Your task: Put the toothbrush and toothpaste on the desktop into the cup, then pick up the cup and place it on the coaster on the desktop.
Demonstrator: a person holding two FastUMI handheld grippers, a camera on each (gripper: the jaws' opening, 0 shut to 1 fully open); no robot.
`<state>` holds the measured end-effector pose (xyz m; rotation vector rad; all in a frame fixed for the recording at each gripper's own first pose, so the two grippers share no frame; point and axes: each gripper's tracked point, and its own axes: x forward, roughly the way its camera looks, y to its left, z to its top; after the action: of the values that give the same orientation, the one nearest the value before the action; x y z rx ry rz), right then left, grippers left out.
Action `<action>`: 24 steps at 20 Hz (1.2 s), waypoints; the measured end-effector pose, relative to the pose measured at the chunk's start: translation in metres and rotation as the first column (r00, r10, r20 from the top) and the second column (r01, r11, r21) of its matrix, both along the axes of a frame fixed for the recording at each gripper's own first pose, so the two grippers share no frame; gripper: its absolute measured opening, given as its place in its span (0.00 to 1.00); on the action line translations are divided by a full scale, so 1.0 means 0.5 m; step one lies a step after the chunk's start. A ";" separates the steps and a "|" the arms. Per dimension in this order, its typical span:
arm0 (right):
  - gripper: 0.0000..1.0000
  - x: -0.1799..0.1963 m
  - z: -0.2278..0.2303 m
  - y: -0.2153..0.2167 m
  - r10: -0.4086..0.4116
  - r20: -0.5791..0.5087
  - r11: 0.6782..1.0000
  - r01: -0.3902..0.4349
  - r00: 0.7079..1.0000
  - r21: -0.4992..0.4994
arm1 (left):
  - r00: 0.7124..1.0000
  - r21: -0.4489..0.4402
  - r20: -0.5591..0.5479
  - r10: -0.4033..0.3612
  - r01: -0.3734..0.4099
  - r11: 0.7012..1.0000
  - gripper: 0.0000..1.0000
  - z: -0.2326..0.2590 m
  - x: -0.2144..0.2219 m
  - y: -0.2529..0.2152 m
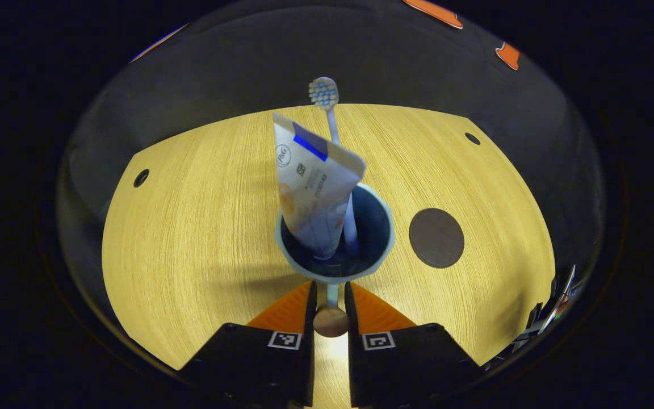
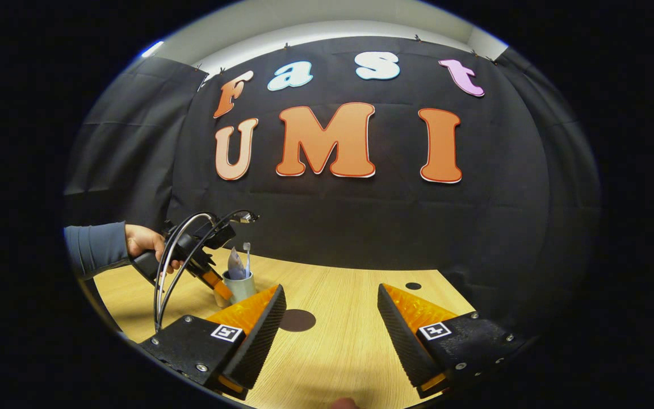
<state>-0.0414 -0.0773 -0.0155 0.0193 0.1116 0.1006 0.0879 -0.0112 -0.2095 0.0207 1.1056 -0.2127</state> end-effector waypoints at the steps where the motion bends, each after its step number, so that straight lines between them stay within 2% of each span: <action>1: 0.97 -0.002 -0.003 0.002 0.000 -0.001 1.000 0.000 1.000 0.000 | 1.000 0.004 0.010 0.009 -0.009 1.000 0.22 -0.004 0.007 0.000; 4: 0.97 -0.001 -0.009 0.004 0.007 -0.002 1.000 -0.007 1.000 0.013 | 0.998 0.009 0.061 0.022 -0.023 1.000 0.18 -0.010 0.012 -0.005; 10: 0.97 0.002 -0.007 -0.004 -0.010 -0.003 0.999 0.010 1.000 0.041 | 0.994 -0.016 0.108 0.029 -0.027 0.999 0.18 -0.005 0.022 -0.018; 19: 0.97 -0.013 -0.022 -0.054 -0.064 -0.012 0.997 0.065 0.998 0.039 | 0.983 -0.046 0.168 -0.079 0.087 0.995 0.18 0.019 0.033 -0.082; 24: 0.97 -0.018 -0.032 -0.070 -0.074 -0.019 0.997 0.075 0.997 0.030 | 0.979 -0.060 0.147 -0.144 0.154 0.986 0.18 -0.024 0.047 -0.089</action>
<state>-0.0504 -0.1121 -0.0315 0.0552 0.1266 0.0275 0.1112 -0.0556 -0.2214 0.0542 0.9546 -0.3795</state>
